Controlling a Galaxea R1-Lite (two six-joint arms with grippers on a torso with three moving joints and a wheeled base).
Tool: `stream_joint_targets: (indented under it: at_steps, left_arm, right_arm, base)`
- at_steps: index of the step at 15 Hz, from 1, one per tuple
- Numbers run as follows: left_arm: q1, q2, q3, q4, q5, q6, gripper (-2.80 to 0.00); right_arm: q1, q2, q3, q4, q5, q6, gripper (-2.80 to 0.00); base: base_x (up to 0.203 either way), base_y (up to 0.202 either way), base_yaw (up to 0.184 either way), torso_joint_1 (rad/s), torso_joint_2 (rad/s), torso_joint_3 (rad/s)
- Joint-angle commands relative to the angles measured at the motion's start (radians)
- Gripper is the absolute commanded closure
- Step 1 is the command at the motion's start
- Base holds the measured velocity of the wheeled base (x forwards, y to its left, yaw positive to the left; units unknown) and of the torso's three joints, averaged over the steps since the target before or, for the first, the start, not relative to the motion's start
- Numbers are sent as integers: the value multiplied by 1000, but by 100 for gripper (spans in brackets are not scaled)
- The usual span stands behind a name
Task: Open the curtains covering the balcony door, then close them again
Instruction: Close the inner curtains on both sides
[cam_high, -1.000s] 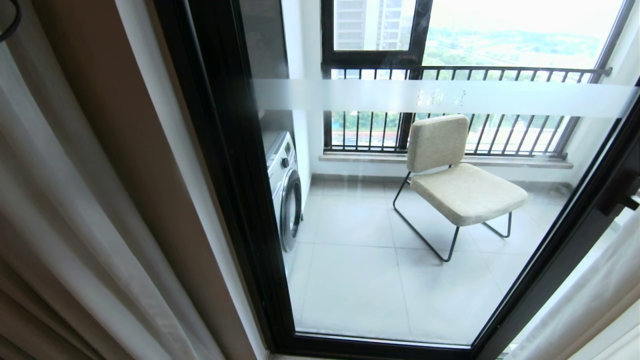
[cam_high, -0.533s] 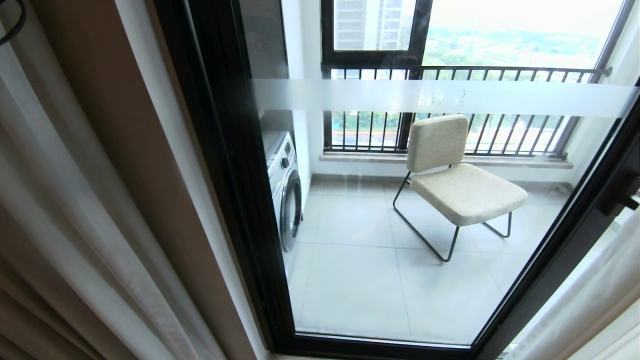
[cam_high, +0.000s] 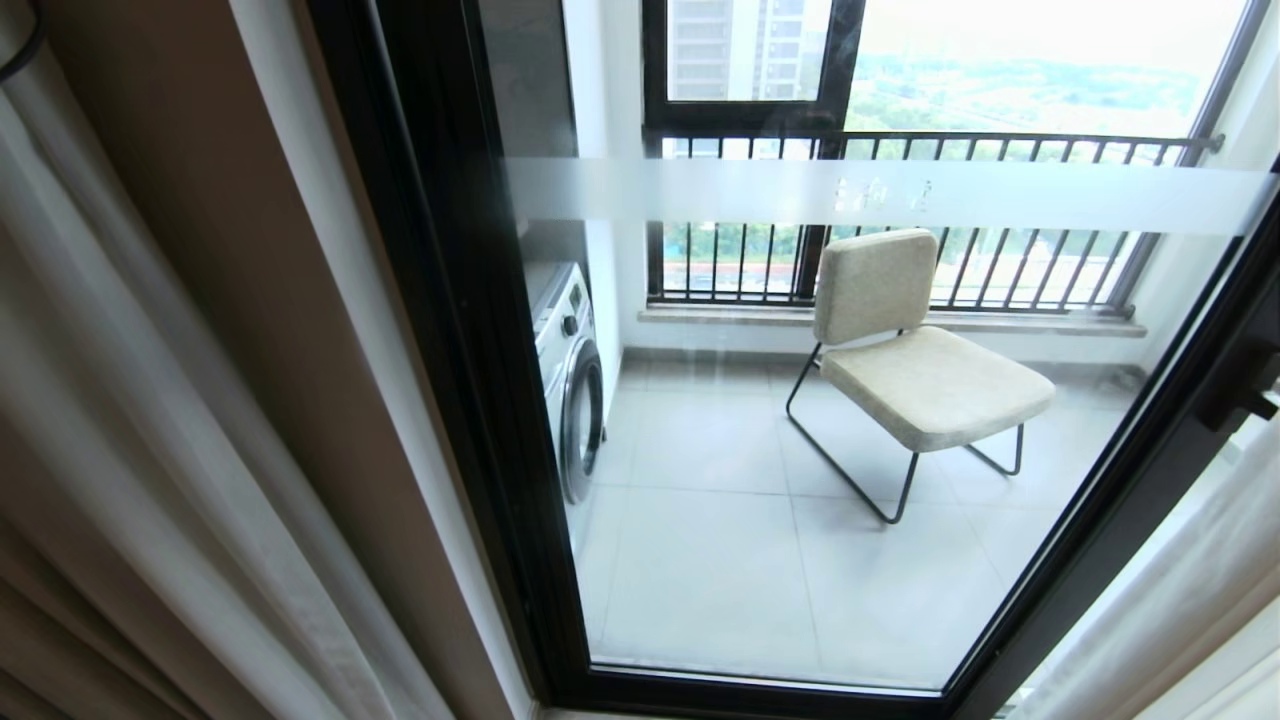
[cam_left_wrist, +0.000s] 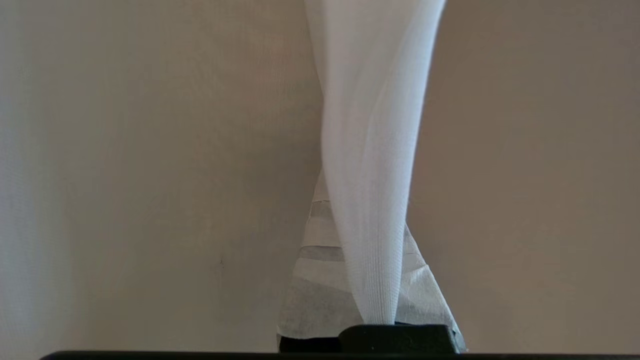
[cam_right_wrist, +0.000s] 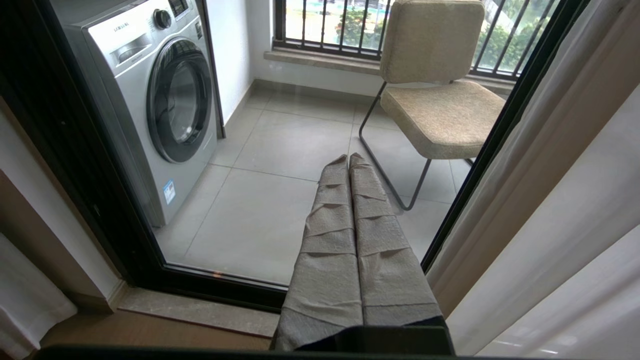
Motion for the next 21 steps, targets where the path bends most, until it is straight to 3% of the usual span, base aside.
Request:
stream_joint_targets:
  at_steps: [1,12,21]
  left_arm:
    - [-1,-26,6,-2,0,-2,0]
    - [-52,-227,216,-2,-2,-1,0]
    - [-278,-301,268,4,1,1,0]
  right_arm:
    - [1,0,0,0,1,-1,0]
    - [1,0,0,0,1,-1,0]
    - [1,0,0,0,1,-1,0]
  base:
    - [0,0,0,0,0,0]
    - [0,0,0,0,0,0]
    - [0,0,0,0,0,0]
